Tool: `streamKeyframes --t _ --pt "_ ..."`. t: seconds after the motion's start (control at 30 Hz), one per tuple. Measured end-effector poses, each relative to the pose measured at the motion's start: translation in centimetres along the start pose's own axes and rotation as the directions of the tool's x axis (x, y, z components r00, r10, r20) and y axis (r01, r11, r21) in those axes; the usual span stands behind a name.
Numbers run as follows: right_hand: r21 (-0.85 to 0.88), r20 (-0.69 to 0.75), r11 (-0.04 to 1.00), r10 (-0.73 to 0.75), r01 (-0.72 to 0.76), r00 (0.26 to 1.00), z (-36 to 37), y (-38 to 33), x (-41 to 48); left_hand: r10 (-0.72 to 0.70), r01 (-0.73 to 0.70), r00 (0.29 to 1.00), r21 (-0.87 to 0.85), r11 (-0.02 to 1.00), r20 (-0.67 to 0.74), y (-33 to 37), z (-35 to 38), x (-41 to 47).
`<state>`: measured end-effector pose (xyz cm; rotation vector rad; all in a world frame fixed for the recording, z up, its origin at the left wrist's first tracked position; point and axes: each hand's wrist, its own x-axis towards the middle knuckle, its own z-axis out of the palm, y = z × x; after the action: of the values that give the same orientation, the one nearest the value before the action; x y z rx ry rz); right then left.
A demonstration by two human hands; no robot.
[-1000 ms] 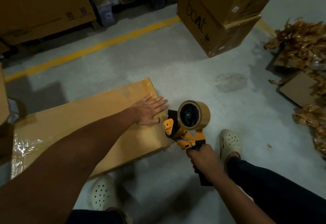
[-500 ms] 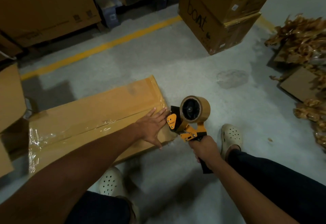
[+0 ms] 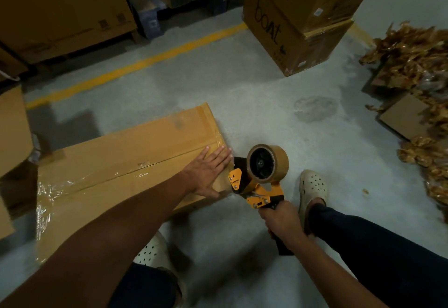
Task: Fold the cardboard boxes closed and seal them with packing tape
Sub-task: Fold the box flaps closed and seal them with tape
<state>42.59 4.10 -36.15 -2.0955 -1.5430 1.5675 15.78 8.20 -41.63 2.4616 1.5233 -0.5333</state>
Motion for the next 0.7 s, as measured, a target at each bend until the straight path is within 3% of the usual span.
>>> streamKeyframes --t 0.4,0.6,0.7 --pt "-0.097 0.001 0.995 0.033 -0.033 0.999 -0.6 1.8 -1.2 0.030 -0.029 0.999 -0.015 0.999 0.042 0.7 -0.4 0.0" --pt "0.114 0.154 0.974 0.176 -0.194 0.972 -1.4 0.4 -1.4 0.025 -0.024 0.998 -0.028 0.999 0.053 1.3 -0.6 -0.1" --pt "0.102 0.168 0.978 0.165 -0.183 0.972 -2.0 -0.2 -1.2 0.011 -0.009 0.998 -0.026 1.000 0.062 1.2 -0.4 0.1"
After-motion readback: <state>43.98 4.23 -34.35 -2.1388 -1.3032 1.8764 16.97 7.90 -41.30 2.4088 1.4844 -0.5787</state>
